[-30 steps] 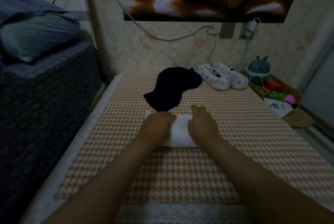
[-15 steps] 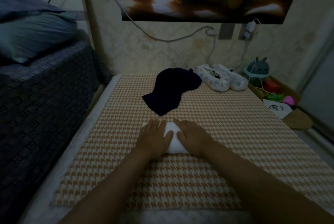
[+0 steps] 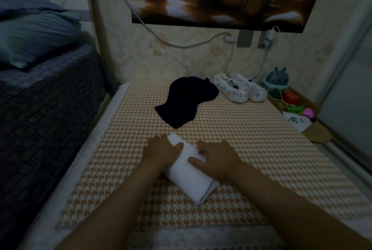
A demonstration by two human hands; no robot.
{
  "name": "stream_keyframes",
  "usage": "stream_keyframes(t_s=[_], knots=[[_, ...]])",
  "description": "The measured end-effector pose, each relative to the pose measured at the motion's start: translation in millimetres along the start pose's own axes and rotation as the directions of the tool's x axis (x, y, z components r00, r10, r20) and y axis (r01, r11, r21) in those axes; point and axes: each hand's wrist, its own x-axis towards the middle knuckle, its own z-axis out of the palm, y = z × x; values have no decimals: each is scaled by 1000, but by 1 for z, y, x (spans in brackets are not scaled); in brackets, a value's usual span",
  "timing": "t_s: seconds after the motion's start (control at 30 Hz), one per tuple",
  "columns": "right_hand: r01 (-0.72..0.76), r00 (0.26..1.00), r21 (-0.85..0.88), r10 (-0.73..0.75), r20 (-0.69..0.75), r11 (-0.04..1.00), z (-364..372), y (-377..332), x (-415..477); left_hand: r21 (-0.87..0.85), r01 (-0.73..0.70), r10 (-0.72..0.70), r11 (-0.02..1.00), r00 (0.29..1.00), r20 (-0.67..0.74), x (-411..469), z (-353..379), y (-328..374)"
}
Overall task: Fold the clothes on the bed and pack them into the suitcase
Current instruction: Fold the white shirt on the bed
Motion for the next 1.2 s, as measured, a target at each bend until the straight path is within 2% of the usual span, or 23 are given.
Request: stream_keyframes(t_s=[0.13, 0.2, 0.27, 0.33, 0.43, 0.5, 0.57, 0.63, 0.77, 0.83, 0.97, 1.13, 1.2], knots=[[32, 990, 171, -9, -138, 985, 19, -8, -13, -42, 0, -1, 999, 1000, -8, 2, 2, 2], [-7, 991, 274, 44, -128, 962, 24, -11, -19, -81, -23, 20, 996, 999, -37, 1, 0, 4], [-81, 992, 354, 110, -64, 932, 16, -12, -20, -173, -105, 93, 979, 993, -76, -3, -4, 8], [-205, 977, 478, 207, 49, 854, 2, -9, -17, -259, -246, 214, 934, 966, -144, -7, -9, 17], [-316, 946, 664, 274, 171, 677, -10, -1, -12, -308, -447, 391, 840, 891, -230, -13, -14, 38], [-331, 937, 753, 294, 189, 569, -11, 0, -9, -319, -534, 455, 783, 842, -292, -16, -13, 51], [-305, 942, 797, 291, 169, 521, -12, -1, -10, -296, -579, 480, 760, 806, -345, -20, -12, 58], [-279, 952, 773, 271, 144, 570, -16, 1, -13, -274, -587, 476, 762, 794, -378, -20, -9, 60], [-235, 956, 685, 290, 37, 689, -27, 19, -20, -146, -511, 419, 847, 811, -408, -19, 5, 58], [-249, 946, 663, 325, 9, 706, -36, 38, -25, -112, -551, 474, 827, 790, -389, -25, 14, 60], [-304, 914, 561, 401, -54, 770, -61, 85, -36, -26, -647, 634, 762, 753, -176, -36, 37, 82], [-385, 892, 441, 450, -47, 811, -74, 141, -57, -171, -671, 675, 722, 737, -41, -39, 71, 137], [-396, 894, 361, 444, -58, 844, -69, 155, -65, -134, -692, 700, 710, 714, 24, -37, 89, 156]])
